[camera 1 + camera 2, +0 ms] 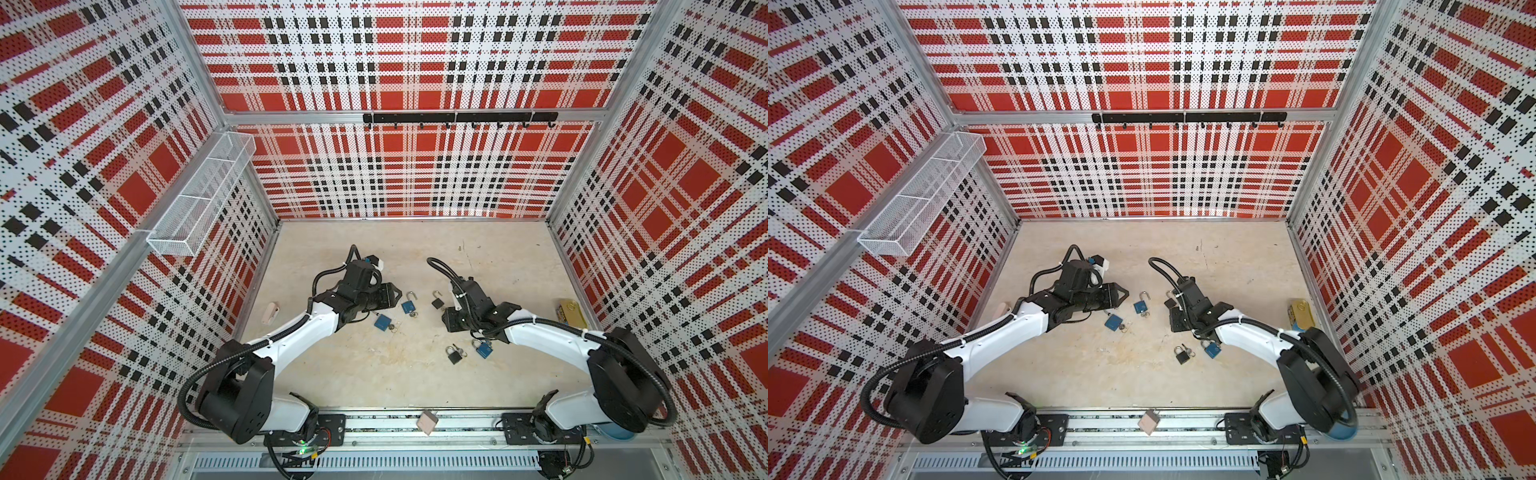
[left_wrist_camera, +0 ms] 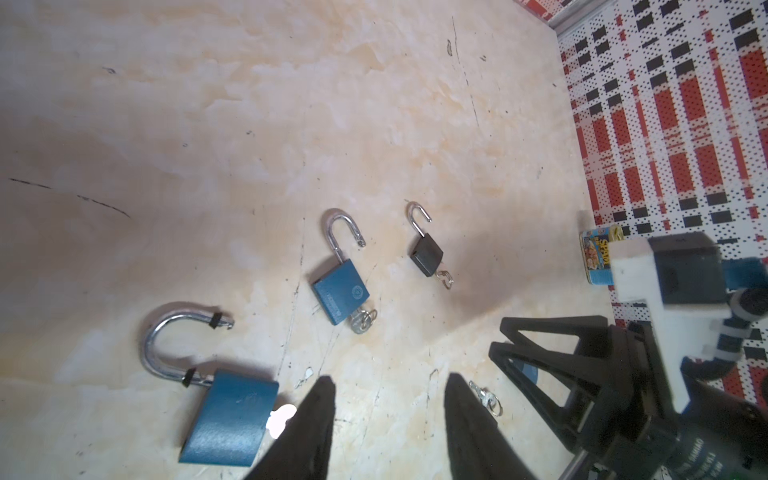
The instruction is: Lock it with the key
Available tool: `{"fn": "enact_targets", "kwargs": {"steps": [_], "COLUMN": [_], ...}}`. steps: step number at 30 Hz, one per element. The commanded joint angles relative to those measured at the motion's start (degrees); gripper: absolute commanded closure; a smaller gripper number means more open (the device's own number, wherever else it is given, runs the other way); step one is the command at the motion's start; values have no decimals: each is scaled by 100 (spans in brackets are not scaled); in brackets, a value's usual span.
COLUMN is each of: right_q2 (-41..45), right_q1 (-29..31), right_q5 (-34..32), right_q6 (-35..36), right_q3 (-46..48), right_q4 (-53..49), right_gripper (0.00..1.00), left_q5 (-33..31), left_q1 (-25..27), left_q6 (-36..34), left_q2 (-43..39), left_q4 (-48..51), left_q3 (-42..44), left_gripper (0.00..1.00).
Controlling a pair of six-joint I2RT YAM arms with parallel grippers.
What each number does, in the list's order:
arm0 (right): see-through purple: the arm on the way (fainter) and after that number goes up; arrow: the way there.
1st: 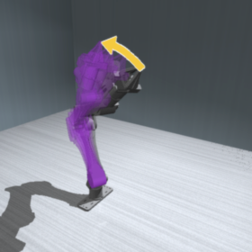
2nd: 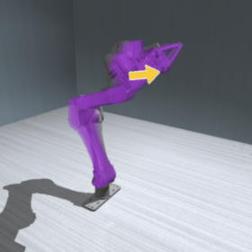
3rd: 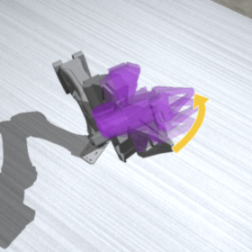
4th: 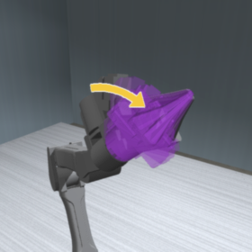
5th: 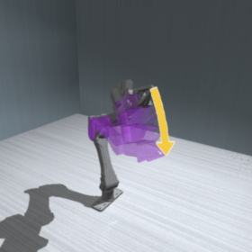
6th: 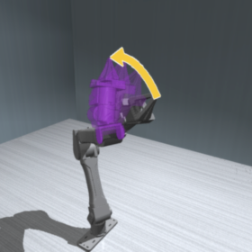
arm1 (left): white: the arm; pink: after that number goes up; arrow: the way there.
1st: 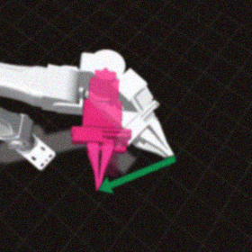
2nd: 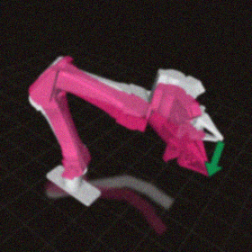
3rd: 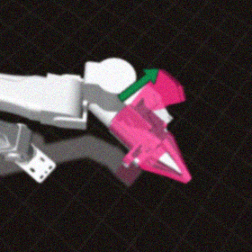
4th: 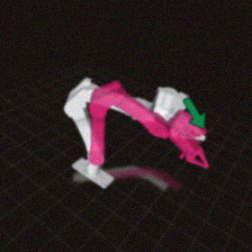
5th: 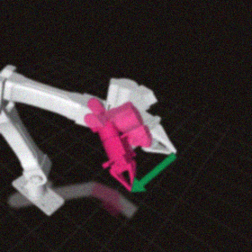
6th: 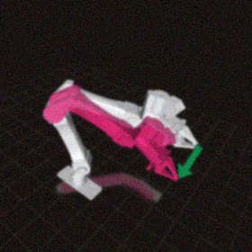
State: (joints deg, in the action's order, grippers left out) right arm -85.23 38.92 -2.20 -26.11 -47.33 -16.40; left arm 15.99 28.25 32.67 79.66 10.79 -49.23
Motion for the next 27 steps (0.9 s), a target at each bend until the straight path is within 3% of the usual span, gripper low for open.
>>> {"fn": "enact_targets", "kwargs": {"steps": [1, 9, 13, 27], "right_q2": [-316, -1030, -1348, -2053], "right_q1": [-31, -288, -395, -622], "right_q5": [-106, 43, 120, 383], "right_q6": [567, 900, 1044, 1395], "right_q3": [-415, -1048, -1308, -1829], "right_q4": [218, 304, 321, 201], "right_gripper": [61, 59, 52, 50], "left_q5": [-70, -66, -173, -581], "left_q1": [-47, -161, -196, -231], "left_q6": [-59, 32, -23, 17], "left_q2": [-98, -165, -221, -811], "left_q4": [-75, -423, -421, -367], "left_q3": [-154, 38, 81, 544], "left_gripper": [53, 53, 53, 52]}}
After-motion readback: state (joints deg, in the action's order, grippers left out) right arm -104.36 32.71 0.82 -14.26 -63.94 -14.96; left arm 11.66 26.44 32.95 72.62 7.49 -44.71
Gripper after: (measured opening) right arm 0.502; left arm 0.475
